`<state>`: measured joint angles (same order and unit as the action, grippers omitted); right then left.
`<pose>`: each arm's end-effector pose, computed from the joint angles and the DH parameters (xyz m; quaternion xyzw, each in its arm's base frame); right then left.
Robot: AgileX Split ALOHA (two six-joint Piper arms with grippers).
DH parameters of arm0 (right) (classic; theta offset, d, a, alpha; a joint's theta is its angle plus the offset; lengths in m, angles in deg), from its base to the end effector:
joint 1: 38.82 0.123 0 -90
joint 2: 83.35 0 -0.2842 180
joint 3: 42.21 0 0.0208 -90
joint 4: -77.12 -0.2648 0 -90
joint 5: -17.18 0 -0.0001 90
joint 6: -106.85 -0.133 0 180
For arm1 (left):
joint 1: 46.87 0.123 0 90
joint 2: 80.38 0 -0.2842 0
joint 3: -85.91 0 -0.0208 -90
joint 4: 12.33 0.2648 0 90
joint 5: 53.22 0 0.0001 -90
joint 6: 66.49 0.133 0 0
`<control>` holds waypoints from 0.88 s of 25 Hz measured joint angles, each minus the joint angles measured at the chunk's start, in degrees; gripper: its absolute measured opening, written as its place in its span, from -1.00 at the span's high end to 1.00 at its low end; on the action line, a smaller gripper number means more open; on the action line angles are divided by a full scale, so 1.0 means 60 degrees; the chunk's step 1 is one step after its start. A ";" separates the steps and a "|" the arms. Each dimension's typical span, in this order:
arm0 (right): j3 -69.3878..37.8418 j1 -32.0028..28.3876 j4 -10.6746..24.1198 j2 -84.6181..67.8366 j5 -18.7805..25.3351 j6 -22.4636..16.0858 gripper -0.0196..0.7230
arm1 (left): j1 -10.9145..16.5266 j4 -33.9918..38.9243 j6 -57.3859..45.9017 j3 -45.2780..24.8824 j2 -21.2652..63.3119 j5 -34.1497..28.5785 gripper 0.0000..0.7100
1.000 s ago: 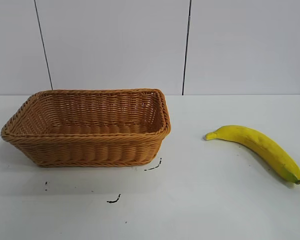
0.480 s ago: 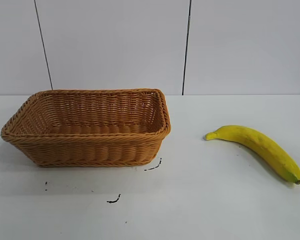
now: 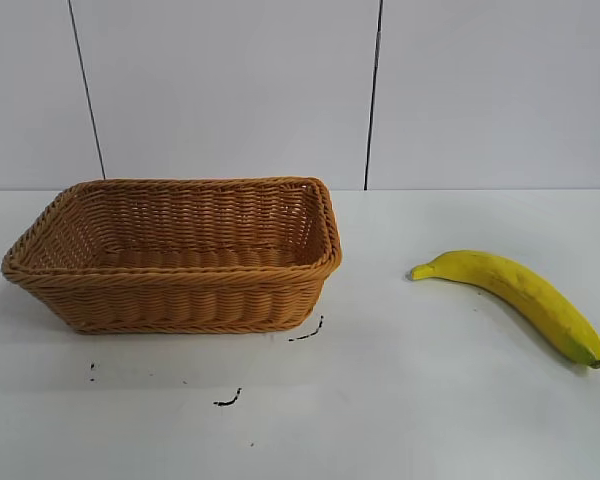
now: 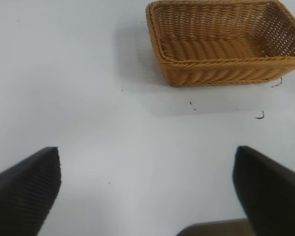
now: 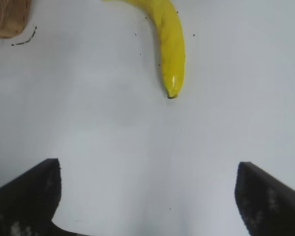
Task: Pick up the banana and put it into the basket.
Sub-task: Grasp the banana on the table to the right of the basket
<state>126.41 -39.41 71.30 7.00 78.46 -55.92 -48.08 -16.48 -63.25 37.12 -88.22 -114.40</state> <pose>0.3042 0.0087 0.2471 -0.1256 0.9799 0.0242 0.1531 0.0454 -0.0094 0.2629 0.0347 0.8550 -0.0270 0.5167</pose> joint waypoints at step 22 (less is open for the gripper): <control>0.1834 0.0000 -0.0689 0.4484 -0.3062 0.1370 -0.83 | 0.0000 0.0000 0.0000 0.0000 0.0000 0.0000 -0.94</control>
<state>137.41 -39.41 67.17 33.91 60.08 -47.70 -48.08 -16.48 -63.25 37.12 -88.22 -114.40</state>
